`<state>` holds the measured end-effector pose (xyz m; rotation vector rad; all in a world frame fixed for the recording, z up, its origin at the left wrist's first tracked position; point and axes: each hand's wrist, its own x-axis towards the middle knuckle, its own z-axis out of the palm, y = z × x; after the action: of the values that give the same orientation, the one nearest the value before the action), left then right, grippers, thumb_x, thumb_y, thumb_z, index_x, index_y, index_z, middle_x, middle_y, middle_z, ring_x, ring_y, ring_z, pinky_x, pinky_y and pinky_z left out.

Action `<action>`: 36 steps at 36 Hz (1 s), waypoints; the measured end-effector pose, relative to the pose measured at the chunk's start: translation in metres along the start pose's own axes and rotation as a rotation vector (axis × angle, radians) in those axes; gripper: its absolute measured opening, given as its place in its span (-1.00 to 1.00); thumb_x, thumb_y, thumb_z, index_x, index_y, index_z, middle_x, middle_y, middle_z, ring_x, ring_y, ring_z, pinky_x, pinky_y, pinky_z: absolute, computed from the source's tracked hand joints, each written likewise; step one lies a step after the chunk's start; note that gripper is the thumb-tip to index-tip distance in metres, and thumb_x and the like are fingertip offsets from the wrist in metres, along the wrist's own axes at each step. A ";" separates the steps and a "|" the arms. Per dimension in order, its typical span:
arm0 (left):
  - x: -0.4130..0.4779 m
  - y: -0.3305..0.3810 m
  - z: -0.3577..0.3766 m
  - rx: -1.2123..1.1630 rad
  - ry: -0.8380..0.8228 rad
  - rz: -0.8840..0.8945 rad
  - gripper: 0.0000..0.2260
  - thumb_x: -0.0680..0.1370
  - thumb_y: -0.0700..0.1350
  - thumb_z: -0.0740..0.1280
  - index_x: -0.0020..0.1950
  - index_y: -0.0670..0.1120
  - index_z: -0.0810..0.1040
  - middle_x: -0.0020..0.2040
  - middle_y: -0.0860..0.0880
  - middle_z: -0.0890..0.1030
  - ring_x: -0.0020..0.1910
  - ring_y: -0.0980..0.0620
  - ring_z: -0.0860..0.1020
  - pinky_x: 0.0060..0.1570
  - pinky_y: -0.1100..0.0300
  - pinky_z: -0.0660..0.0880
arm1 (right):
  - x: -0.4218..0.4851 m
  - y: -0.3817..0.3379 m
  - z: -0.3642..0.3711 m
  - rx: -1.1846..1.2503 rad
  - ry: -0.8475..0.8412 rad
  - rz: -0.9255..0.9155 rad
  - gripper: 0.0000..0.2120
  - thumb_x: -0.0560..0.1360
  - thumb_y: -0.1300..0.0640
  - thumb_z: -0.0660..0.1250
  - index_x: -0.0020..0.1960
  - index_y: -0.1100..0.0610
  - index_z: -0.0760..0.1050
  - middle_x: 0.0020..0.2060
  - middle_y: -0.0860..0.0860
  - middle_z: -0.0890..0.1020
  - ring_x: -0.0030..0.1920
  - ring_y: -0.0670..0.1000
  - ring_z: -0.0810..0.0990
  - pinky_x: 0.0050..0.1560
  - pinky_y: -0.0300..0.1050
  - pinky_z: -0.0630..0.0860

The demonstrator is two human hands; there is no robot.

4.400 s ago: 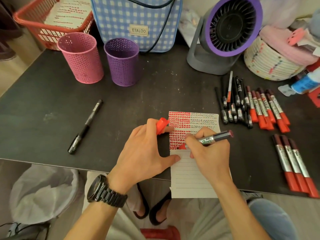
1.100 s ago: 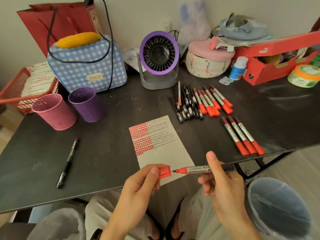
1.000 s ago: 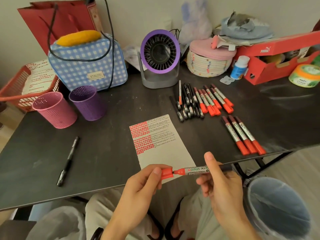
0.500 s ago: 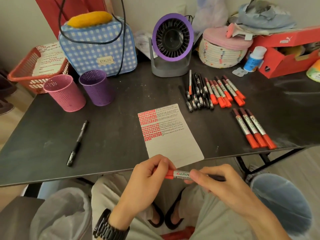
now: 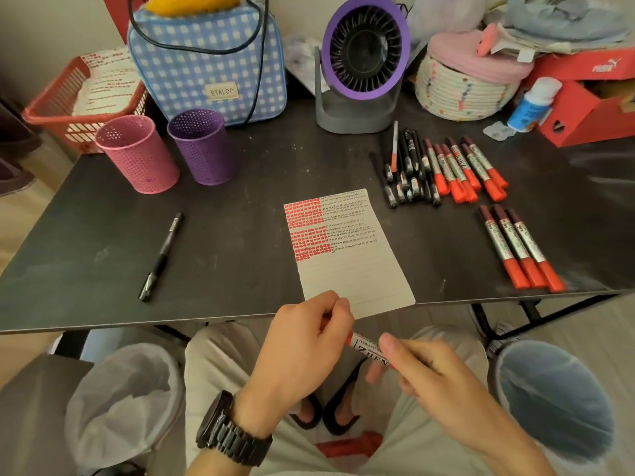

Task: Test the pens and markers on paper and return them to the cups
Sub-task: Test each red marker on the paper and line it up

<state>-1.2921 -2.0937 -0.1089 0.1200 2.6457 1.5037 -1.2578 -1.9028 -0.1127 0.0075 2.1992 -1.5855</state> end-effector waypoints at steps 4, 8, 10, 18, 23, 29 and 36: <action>0.001 0.003 -0.007 0.043 -0.040 0.045 -0.65 0.65 0.07 0.18 -0.30 0.00 0.46 -0.45 0.13 0.51 -0.48 0.12 0.39 -0.42 0.35 0.29 | 0.003 -0.001 0.003 0.190 -0.073 0.119 -0.40 0.48 -0.40 0.22 -0.17 0.12 0.70 -0.52 -0.08 0.21 -0.54 -0.11 0.15 -0.52 -0.33 0.14; 0.002 0.006 -0.014 0.026 -0.083 -0.008 -0.67 0.63 0.21 0.03 -0.09 0.11 0.50 -0.32 0.21 0.60 -0.33 0.17 0.52 -0.29 0.25 0.36 | 0.004 -0.004 0.007 0.392 -0.158 0.233 -0.41 0.46 -0.36 0.29 -0.20 0.18 0.69 -0.52 -0.07 0.17 -0.55 -0.09 0.08 -0.56 -0.29 0.09; 0.003 0.008 -0.018 0.012 -0.080 -0.014 -0.61 0.63 0.29 -0.06 -0.01 0.16 0.49 -0.31 0.22 0.60 -0.26 0.18 0.55 -0.19 0.14 0.42 | 0.005 -0.005 0.012 0.485 -0.174 0.274 -0.42 0.42 -0.36 0.33 -0.21 0.19 0.68 -0.53 -0.07 0.17 -0.56 -0.09 0.07 -0.58 -0.29 0.08; 0.016 0.009 -0.026 -0.595 0.230 0.073 -0.53 0.60 0.23 0.10 -0.15 -0.06 0.62 -0.12 -0.05 0.62 -0.07 -0.06 0.57 -0.08 0.00 0.49 | 0.011 -0.014 0.031 0.800 -0.131 0.359 -0.54 0.39 -0.27 0.43 -0.29 0.16 0.60 -0.54 -0.04 0.17 -0.61 -0.12 0.07 -0.62 -0.34 0.07; 0.028 0.032 -0.022 -1.191 0.100 -0.098 -0.58 0.58 0.12 0.20 -0.41 -0.06 0.36 -0.46 -0.02 0.32 -0.48 0.00 0.29 -0.47 0.21 0.30 | 0.013 -0.024 0.048 0.827 -0.117 0.413 -0.57 0.33 -0.23 0.38 -0.36 0.15 0.58 -0.56 -0.03 0.15 -0.62 -0.12 0.05 -0.61 -0.38 0.04; 0.030 0.048 -0.011 -1.178 0.160 -0.126 -0.54 0.53 0.07 0.24 -0.52 0.01 0.18 -0.53 0.06 0.09 -0.56 0.10 0.02 -0.56 0.20 -0.05 | 0.011 -0.038 0.048 0.933 -0.045 0.461 -0.59 0.28 -0.18 0.43 -0.40 0.18 0.54 -0.55 -0.02 0.13 -0.65 -0.12 0.06 -0.63 -0.40 0.04; 0.032 0.059 -0.006 -1.113 0.244 -0.157 -0.59 0.48 0.03 0.25 -0.50 0.03 0.16 -0.45 0.02 0.05 -0.54 0.10 0.02 -0.53 0.24 -0.07 | 0.000 -0.047 0.058 0.919 0.093 0.432 -0.56 0.25 -0.24 0.40 -0.46 0.16 0.53 -0.59 -0.01 0.16 -0.67 -0.10 0.06 -0.58 -0.42 0.06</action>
<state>-1.3231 -2.0648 -0.0564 -0.3572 1.5013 2.7426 -1.2502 -1.9713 -0.0850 0.7706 1.2121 -2.1655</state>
